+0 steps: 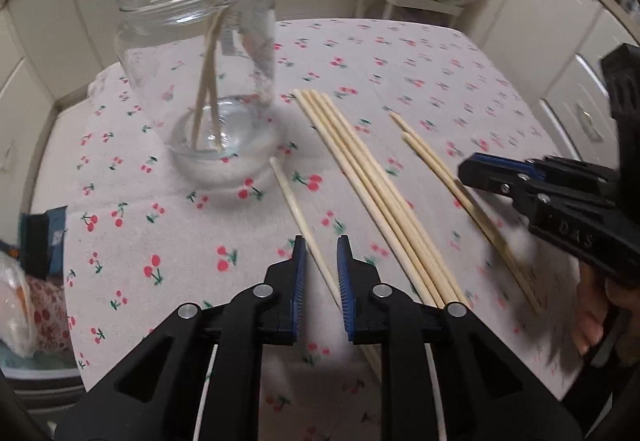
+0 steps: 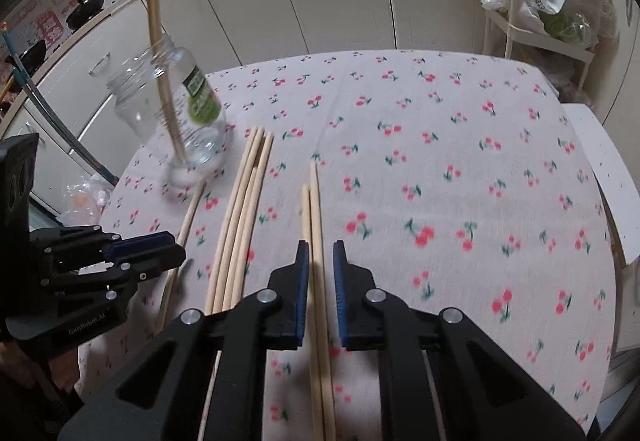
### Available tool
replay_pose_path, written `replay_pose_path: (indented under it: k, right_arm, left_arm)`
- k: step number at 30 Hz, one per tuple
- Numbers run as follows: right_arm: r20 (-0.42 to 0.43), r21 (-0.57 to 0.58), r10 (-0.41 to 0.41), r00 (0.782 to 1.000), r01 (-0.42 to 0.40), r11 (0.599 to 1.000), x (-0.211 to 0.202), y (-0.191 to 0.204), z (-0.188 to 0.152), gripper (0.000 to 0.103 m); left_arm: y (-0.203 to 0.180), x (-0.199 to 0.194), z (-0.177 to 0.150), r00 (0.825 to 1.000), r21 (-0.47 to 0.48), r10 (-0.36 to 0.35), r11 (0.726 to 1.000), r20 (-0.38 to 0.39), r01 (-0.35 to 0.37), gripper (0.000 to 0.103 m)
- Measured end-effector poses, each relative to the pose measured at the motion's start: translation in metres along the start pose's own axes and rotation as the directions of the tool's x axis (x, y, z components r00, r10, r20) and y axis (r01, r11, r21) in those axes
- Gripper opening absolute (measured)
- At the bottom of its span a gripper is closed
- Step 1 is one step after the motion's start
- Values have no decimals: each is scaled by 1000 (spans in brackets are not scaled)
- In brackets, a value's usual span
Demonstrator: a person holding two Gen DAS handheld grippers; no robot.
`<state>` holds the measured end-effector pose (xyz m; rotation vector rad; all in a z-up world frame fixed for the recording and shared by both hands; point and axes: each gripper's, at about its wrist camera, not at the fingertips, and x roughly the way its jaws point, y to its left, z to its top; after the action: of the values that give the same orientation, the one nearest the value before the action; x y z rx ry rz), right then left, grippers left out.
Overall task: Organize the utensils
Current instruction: 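Grasp a stick with the left gripper while the right gripper regrips its stick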
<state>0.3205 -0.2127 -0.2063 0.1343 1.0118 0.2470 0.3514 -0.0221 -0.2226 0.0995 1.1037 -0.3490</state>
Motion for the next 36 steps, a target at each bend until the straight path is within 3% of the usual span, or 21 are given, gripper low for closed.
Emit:
replay_pose_path:
  k: [5,7,12,15,21,25,27,28,29,31,34,36]
  right_arm:
    - [-15,-58,-31,999,30,998,12,4,5,13]
    - [-28,-67,-29,999,27,997,11,5,5,13]
    - [-45,-128,-66,997,60,990,10,10,2,11]
    - [-55,-127,-60,997,53,991,9,8,2,10]
    - [-67,-174,-87,994,74,982,14,16,7,11]
    - [-53,-186,-91,994,79,979,14,18,7,10]
    - [-40,-174,-83,996,75,982,13,17,5,6]
    - [-38,-161,-76,996,69,985,13,15,5,6]
    - [-37,-127,-55,998,50,991,11,10,5,6]
    - [-33,-36,16,999,-17,999,7,-1,4,5]
    - [24,86,135,991,-137,987,-6,-13,-1,5]
    - [104,162,200,974,-215,963,-21,-20,-4,5]
  left_arm:
    - [-2,7,8,999,-35,37,999,16,-37,22]
    - [-7,9,9,1000,-22,13,1000,25,-13,21]
    - [-25,7,-1,997,126,-80,989,9,78,12]
    - [-22,5,-2,996,119,-93,988,-7,93,12]
    - [-13,8,9,999,58,-36,998,-16,37,15]
    - [-19,14,17,999,54,38,998,-11,-37,35]
    - [-23,19,22,998,61,63,996,1,-63,35]
    - [-25,20,22,998,66,69,995,13,-70,26]
    - [-26,21,24,998,67,59,996,19,-60,8]
    - [-26,19,23,999,56,28,998,26,-30,5]
    - [-20,-2,14,993,26,-19,1000,114,16,5]
    - [-12,-32,5,969,20,-66,998,236,63,5]
